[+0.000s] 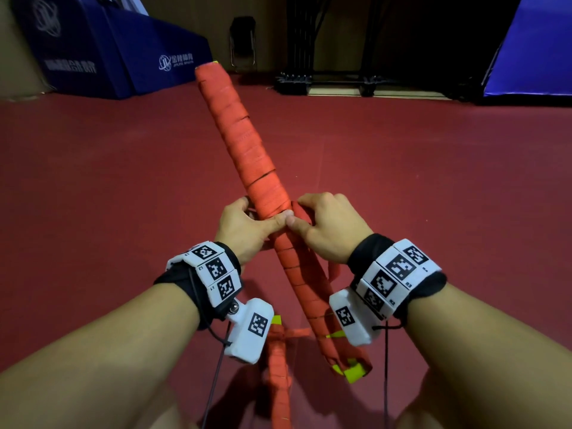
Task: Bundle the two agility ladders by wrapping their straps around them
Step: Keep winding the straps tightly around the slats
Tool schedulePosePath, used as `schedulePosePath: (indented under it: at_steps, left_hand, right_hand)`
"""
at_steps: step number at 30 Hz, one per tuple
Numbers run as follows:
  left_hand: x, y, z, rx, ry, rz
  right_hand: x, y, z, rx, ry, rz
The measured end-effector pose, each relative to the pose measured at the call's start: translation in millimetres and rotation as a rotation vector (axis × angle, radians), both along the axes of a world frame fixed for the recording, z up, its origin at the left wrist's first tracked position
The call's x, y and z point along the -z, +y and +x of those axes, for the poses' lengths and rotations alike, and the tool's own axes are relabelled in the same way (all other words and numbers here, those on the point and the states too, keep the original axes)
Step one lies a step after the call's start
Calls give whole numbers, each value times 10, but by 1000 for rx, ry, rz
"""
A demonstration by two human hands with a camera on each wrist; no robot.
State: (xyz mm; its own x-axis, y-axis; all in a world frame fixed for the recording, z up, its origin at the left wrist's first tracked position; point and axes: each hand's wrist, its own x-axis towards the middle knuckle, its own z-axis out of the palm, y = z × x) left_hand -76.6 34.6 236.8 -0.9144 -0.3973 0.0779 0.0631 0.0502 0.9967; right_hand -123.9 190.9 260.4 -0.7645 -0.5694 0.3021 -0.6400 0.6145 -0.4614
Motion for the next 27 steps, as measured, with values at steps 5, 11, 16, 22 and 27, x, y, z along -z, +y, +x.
schedulePosePath:
  at_steps: [5,11,16,22,27]
  left_hand:
    - [-21,-1,-11,-33,8,-12]
    - [-65,-2,6,-32,-43,7]
    - [-151,22,20,3,-51,93]
    - [-118,8,30,127,7,94]
    - [-45,16,-10,155,72,127]
  right_hand:
    - [6,-13,21,-16,28,-17]
    - [38,-52,88,47,-18,168]
    - [54,-74,75,164,23,188]
    - [36,7,-8,158,-84,92]
    - [-65,102,15,42,-222,-84]
